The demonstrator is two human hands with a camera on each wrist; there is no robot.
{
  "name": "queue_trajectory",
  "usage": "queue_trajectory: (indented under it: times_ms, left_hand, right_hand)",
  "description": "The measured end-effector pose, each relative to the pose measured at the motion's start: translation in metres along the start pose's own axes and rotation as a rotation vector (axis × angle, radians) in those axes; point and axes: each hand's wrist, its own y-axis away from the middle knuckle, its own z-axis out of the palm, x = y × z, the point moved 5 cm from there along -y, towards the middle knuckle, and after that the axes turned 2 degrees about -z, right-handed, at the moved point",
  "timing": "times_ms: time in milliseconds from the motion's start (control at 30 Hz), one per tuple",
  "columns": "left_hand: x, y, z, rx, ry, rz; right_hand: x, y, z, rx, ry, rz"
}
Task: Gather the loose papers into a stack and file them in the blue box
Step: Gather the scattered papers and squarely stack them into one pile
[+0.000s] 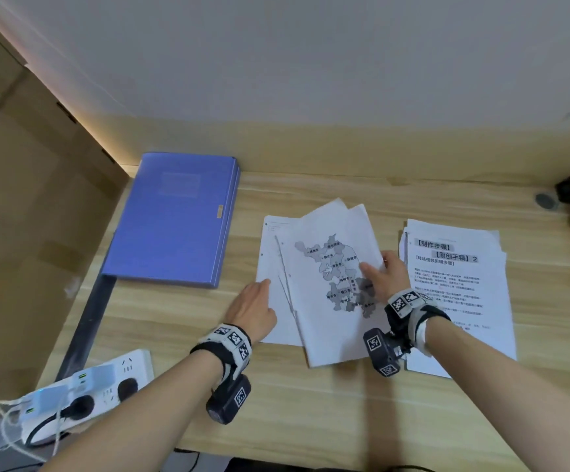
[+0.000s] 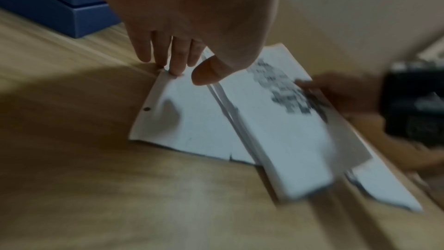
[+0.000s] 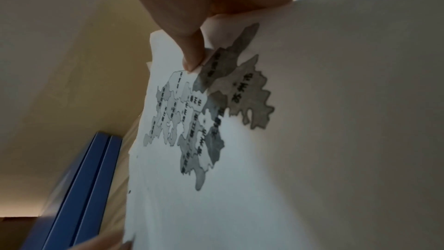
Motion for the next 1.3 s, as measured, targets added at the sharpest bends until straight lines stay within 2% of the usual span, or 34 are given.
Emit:
queue_trajectory:
  times_ms: [133, 267, 433, 600, 700, 767, 867, 967, 1100, 1200, 1300]
  left_hand:
    - [0.010, 0.014, 0.016, 0.047, -0.045, 0.128]
    - [0.012, 0.012, 0.023, 0.026, -0.073, 0.115]
    - [0.018, 0.008, 0.024, -0.006, -0.168, 0.119]
    - [0.017, -0.007, 0.014, 0.107, -0.205, 0.047]
    - [0.046, -0.012, 0.009, 0.164, -0.089, 0.136]
    - [0.077, -0.015, 0.009, 0.142, 0.033, 0.217]
    - [0.134, -0.019, 0.024, 0.020, 0.195, 0.271]
    - [0.184, -0.021, 0.049, -0.097, 0.354, 0.209]
    - [0.229, -0.026, 0.083, -0.150, 0.382, 0.036]
    - [0.249, -0.031, 0.100, -0.166, 0.445, -0.098]
    - [0.260, -0.033, 0.113, -0.185, 0.571, -0.205]
  right_hand:
    - [0.011, 0.000, 0.021, 0.026, 0.169, -0.003]
    - [0.026, 0.008, 0.034, 0.009, 0.295, 0.041]
    - [0.032, 0.014, 0.027, -0.017, 0.377, 0.059]
    - [0.032, 0.015, -0.012, 0.060, 0.238, 0.011]
    - [0.040, 0.013, -0.049, 0.111, 0.209, 0.011]
    - [0.052, 0.012, -0.077, 0.171, 0.210, 0.038]
    - [0.079, 0.009, -0.124, 0.231, 0.226, 0.094]
    - [0.109, 0.008, -0.166, 0.293, 0.258, 0.138]
    - [0.147, 0.008, -0.211, 0.375, 0.316, 0.222]
    - [0.160, 0.004, -0.227, 0.374, 0.319, 0.245]
    - [0.162, -0.007, -0.225, 0.291, 0.264, 0.218]
